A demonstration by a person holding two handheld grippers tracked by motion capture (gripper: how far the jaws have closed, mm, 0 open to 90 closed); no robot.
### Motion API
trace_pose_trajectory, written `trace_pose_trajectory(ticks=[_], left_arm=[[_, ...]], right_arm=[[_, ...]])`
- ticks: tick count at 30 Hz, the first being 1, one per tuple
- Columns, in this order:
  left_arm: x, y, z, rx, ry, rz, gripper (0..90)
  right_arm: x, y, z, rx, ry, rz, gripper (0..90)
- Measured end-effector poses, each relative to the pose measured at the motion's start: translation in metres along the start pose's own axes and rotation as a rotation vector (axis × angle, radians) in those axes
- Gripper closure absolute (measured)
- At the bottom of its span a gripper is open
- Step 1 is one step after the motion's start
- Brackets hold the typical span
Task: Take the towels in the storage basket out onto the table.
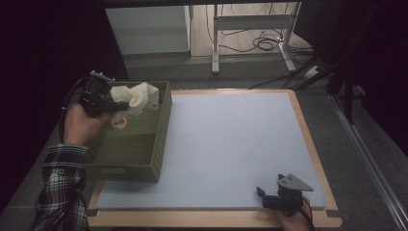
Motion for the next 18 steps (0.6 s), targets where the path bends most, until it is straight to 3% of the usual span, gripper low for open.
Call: trace_pose_trajectory(ticks=[18], left_arm=[[-0.039,-0.003,-0.03,-0.051,0.059,0.067,75.3]], right_arm=[[0.0,0.0,0.0,0.001,0.0,0.0,6.0]])
Point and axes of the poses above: each handheld gripper's, and its own axes: y roughly forward along the jaws, z roughly out of its underside, x roughly to its left, the point moved 1 cm from there along y, roughly forward along the jaws, and after that the axes turned 15 degrees about -z, right-handed, at the moved point
